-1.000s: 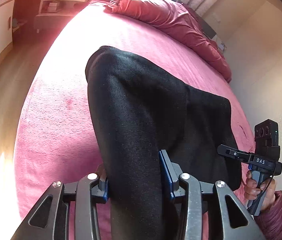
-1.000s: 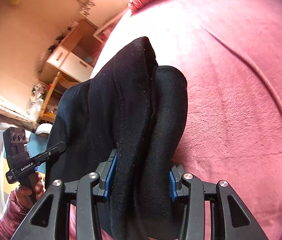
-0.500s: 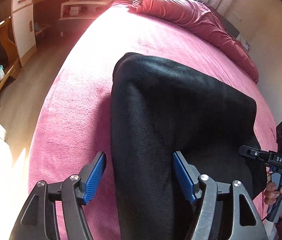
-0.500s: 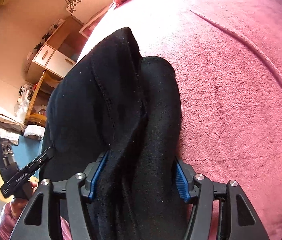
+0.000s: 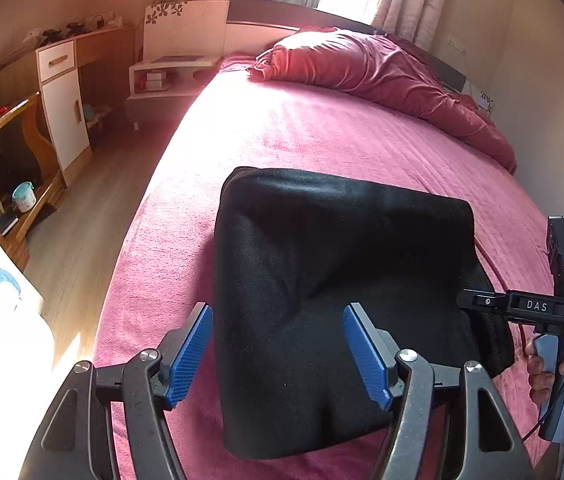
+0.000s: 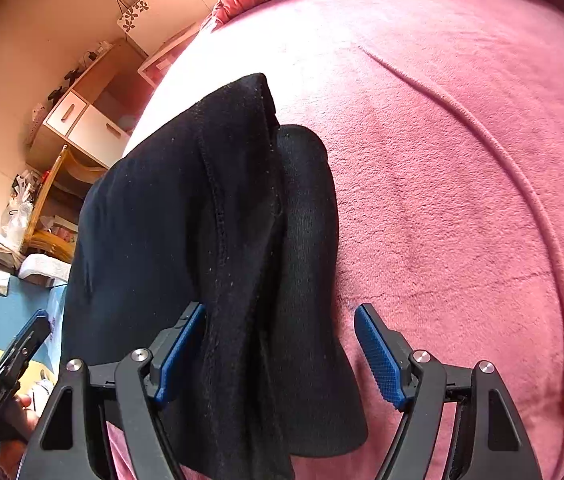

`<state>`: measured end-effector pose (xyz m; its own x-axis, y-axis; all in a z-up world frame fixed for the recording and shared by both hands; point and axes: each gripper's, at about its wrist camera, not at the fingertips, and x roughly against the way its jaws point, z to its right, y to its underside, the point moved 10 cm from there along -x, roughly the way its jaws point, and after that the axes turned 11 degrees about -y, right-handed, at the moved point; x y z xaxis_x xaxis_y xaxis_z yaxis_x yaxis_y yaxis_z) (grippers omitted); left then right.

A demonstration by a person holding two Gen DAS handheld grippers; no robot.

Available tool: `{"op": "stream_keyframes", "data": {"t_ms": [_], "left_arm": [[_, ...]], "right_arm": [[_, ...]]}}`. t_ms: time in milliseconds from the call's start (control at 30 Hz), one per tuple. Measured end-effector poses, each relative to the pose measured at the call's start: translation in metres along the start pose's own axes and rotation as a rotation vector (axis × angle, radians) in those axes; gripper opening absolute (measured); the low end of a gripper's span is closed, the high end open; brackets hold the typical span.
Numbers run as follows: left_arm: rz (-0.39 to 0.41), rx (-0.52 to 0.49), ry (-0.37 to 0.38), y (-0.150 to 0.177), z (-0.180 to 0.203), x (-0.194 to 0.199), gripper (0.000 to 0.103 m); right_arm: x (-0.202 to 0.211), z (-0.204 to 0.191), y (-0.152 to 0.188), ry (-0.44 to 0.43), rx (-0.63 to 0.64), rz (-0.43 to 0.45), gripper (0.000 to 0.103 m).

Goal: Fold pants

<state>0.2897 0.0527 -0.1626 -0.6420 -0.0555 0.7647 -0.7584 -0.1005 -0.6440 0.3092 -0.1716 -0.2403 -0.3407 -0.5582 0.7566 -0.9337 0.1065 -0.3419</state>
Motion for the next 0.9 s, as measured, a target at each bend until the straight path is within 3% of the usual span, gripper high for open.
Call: {"op": "stream_keyframes", "data": {"t_ms": [233, 467, 633, 900], "left_arm": [[0.047, -0.012, -0.015, -0.012, -0.005, 0.023, 0.070], [0.065, -0.021, -0.033, -0.003, -0.005, 0.039, 0.070], [0.083, -0.017, -0.051, 0.002, -0.005, 0.053, 0.070], [0.107, 0.033, -0.069, 0.021, -0.009, 0.081, 0.070]], "right_arm": [[0.016, -0.004, 0.011, 0.054, 0.027, 0.028, 0.077], [0.036, -0.008, 0.019, 0.113, 0.051, 0.070, 0.078], [0.066, -0.014, 0.026, 0.185, 0.087, 0.153, 0.081], [0.108, -0.061, 0.059, 0.288, 0.219, 0.273, 0.087]]}}
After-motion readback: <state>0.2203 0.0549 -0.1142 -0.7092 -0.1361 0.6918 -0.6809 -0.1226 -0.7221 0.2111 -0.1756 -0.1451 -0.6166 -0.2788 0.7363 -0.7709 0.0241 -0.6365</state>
